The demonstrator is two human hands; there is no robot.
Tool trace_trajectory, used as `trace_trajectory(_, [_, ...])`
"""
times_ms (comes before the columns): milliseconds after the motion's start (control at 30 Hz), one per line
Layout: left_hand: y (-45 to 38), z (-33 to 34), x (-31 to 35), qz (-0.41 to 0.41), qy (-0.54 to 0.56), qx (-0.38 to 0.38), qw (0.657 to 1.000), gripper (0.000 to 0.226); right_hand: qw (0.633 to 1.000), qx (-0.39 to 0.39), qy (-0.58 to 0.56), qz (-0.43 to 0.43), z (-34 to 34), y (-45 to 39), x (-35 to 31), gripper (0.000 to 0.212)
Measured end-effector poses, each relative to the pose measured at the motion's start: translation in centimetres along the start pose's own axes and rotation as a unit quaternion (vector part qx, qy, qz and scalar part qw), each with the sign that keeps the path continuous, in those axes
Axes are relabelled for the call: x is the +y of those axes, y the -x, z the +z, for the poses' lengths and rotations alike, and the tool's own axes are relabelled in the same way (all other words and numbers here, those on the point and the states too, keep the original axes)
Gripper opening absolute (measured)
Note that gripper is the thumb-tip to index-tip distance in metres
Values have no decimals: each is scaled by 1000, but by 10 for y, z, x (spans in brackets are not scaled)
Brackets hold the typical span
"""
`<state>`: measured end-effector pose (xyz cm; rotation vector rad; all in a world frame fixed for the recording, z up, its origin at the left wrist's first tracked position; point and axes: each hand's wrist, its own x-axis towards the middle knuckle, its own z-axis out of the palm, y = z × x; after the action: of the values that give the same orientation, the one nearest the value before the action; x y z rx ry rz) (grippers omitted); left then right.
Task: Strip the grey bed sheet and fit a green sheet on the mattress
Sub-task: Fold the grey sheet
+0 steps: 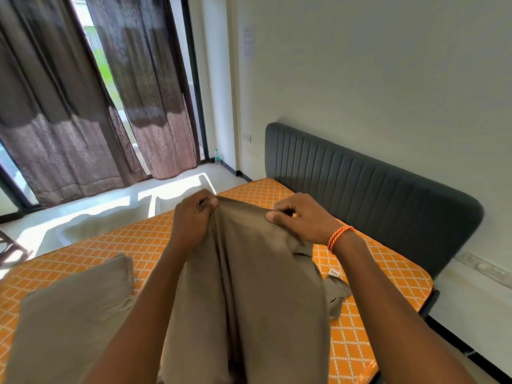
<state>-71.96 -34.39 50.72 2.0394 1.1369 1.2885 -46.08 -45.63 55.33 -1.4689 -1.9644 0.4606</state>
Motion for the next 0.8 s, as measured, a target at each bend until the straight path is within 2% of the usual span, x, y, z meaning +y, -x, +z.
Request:
trace_trajectory(67, [-5, 0, -7, -20, -28, 53, 998, 20, 1000, -2, 1, 1, 0, 0, 4, 54])
trace_trajectory(233, [-22, -10, -30, -157, -40, 150, 975, 20, 999, 6, -27, 15, -9, 6, 16, 55])
trace_trajectory(367, [-31, -14, -34, -182, -75, 176, 965, 19, 995, 17, -92, 26, -21, 8, 19, 44])
trace_trajectory(433, [-33, -12, -31, -192, -91, 188, 959, 19, 995, 18, -90, 25, -24, 6, 17, 41])
trace_trajectory(533, [-35, -11, -29, -212, -98, 198, 952, 19, 998, 10, -59, 27, -28, 0, 23, 35])
trace_trajectory(667, [-37, -11, -26, -215, -106, 195, 951, 21, 993, 38, 59, 93, -36, -6, 44, 45])
trace_trajectory(800, [-39, -10, -19, -216, -100, 190, 953, 21, 975, 146, 143, 88, -46, -3, 41, 33])
